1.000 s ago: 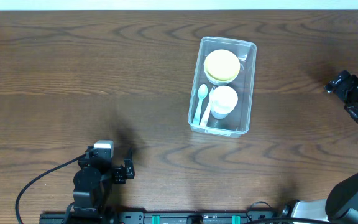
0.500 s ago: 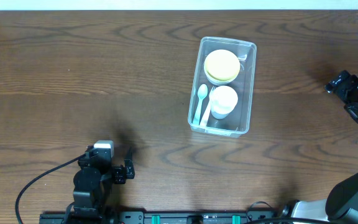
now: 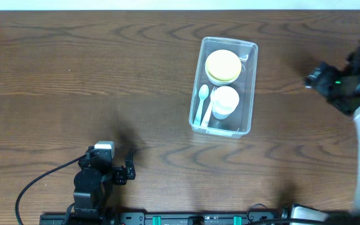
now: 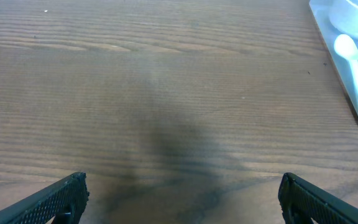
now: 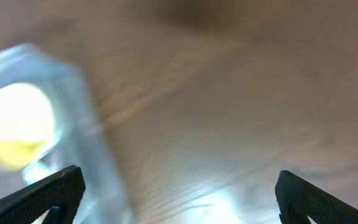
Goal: Pack container
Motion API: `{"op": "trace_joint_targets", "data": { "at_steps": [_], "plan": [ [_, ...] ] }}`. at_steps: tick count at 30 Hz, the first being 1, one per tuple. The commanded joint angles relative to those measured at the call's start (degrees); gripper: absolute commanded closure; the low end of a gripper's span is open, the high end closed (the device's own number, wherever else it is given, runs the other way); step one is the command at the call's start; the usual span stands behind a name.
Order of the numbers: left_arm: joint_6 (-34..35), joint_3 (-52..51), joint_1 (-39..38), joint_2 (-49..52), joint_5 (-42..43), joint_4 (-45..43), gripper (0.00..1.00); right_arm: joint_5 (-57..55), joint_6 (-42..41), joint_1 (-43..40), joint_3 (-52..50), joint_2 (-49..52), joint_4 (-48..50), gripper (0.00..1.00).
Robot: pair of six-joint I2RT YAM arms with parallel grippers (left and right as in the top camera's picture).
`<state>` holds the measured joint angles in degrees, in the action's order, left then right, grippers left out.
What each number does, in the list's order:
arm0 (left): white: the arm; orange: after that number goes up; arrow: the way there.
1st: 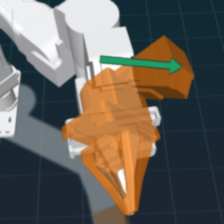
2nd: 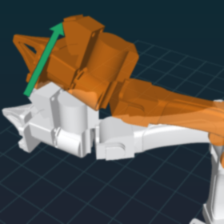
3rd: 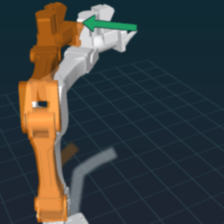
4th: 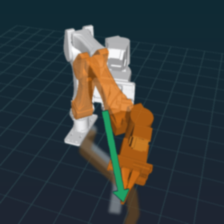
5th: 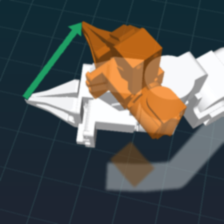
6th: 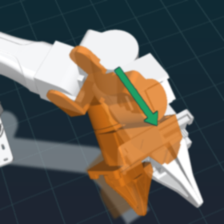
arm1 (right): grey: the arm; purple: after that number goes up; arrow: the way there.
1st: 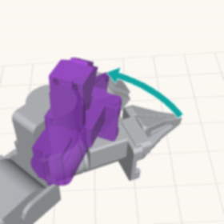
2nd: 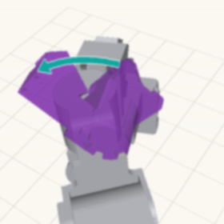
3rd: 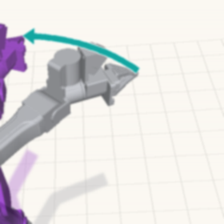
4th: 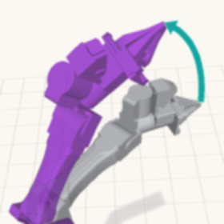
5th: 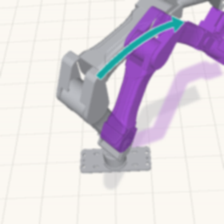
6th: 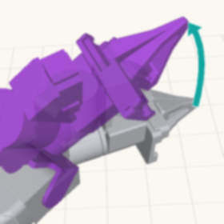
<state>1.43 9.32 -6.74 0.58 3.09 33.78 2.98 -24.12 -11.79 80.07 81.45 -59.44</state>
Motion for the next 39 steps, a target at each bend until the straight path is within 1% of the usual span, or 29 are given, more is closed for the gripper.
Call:
{"op": "trace_joint_targets", "data": {
  "at_steps": [1, 2, 3, 5, 7, 10, 13, 16, 22, 27, 33, 39],
  "plan": [
    [-0.79, -0.61, 0.35, -0.35, 0.79, -0.26, 0.02, -0.35, 1.55, 9.66, 0.13, -7.63, -0.50, 0.01],
    [-0.79, -0.61, 0.35, -0.35, 0.79, -0.26, 0.02, -1.64, 3.28, 12.04, 0.07, -9.05, -0.11, 0.01],
    [-0.79, -0.61, 0.35, -0.35, 0.79, -0.26, 0.02, -5.46, 6.19, 14.60, 0.04, -10.60, 0.46, 0.01],
    [-0.79, -0.61, 0.35, -0.35, 0.79, -0.26, 0.02, -11.96, 7.28, 18.27, -0.07, -13.40, 0.57, 0.01],
    [-0.79, -0.59, 0.35, -0.35, 0.79, -0.26, 0.02, -14.29, 8.70, 20.24, -0.79, -16.15, 2.23, 0.01],
    [-0.79, -0.59, 0.35, -0.35, 0.79, -0.26, 0.02, -8.31, 18.25, 20.55, -4.46, -20.35, 8.24, 0.01],
    [-0.79, -0.61, 0.35, -0.35, 0.79, -0.26, 0.02, -3.34, 26.62, 20.28, -11.76, -25.20, 15.15, 0.01],
    [-0.79, -0.61, 0.35, -0.35, 0.79, -0.26, 0.02, -1.86, 30.16, 20.28, -21.40, -31.23, 21.11, 0.01],
    [-0.79, -0.61, 0.35, -0.35, 0.79, -0.26, 0.02, -1.40, 30.42, 20.28, -41.13, -45.33, 30.21, 0.01],
    [-0.79, -0.61, 0.35, -0.35, 0.79, -0.24, 0.02, -0.98, 30.38, 20.15, -53.77, -58.14, 33.35, 0.01],
    [-0.79, -0.61, 0.35, -0.35, 0.79, -0.26, 0.02, 0.33, 29.97, 19.12, -63.41, -71.01, 33.46, 0.01],
    [-0.79, -0.61, 0.35, -0.35, 0.79, -0.26, 0.02, 0.52, 29.94, 18.14, -68.17, -78.77, 33.29, 0.01]
  ]
}}
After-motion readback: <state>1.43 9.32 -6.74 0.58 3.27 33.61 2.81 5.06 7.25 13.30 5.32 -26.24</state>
